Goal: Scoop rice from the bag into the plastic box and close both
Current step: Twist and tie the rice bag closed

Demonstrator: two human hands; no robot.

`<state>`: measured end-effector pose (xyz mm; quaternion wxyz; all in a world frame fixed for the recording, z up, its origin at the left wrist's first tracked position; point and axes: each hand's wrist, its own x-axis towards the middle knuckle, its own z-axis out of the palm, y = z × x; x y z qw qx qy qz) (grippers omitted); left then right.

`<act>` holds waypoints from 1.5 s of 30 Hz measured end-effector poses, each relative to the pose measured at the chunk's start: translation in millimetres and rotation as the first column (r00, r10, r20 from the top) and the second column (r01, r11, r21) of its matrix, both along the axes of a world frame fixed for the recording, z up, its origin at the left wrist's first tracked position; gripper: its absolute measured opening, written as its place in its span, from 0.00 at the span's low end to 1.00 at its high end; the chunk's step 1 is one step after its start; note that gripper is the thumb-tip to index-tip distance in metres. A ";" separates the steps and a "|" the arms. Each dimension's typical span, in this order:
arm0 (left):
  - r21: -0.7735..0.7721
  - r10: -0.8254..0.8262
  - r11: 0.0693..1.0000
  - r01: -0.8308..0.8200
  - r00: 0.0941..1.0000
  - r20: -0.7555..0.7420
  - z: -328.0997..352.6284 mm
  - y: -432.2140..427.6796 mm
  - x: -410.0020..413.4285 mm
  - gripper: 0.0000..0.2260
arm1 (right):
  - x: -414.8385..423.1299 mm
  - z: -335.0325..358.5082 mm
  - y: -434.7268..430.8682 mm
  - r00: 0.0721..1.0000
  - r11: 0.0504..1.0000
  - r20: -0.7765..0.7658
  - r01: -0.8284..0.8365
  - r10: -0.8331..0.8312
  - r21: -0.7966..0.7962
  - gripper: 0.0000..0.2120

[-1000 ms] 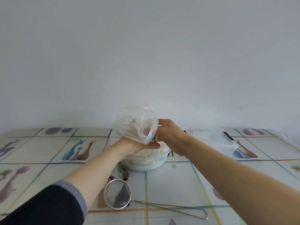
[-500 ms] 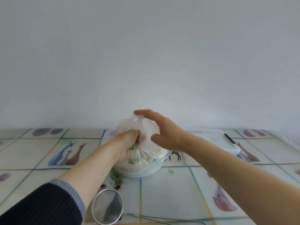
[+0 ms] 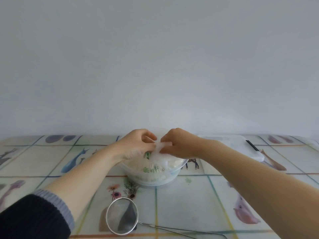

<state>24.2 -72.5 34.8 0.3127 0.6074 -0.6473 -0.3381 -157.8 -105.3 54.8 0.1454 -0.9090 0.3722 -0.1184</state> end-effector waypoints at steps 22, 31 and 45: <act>0.085 0.262 0.963 -0.256 0.963 -0.064 -20.3 -9.9 -21.7 0.13 | 9.2 -1.7 11.9 0.688 0.851 0.605 0.033 -0.400 0.525 0.12; 0.166 0.210 0.968 -0.188 0.969 -0.128 -20.6 -10.6 -16.4 0.13 | -5.9 -26.6 -2.9 0.970 0.999 0.239 0.040 -0.045 0.024 0.20; -0.393 -0.106 0.904 0.171 0.977 0.183 -29.2 25.5 -16.3 0.35 | 16.2 -5.6 -4.2 0.557 0.475 0.412 -0.036 -0.721 0.879 0.09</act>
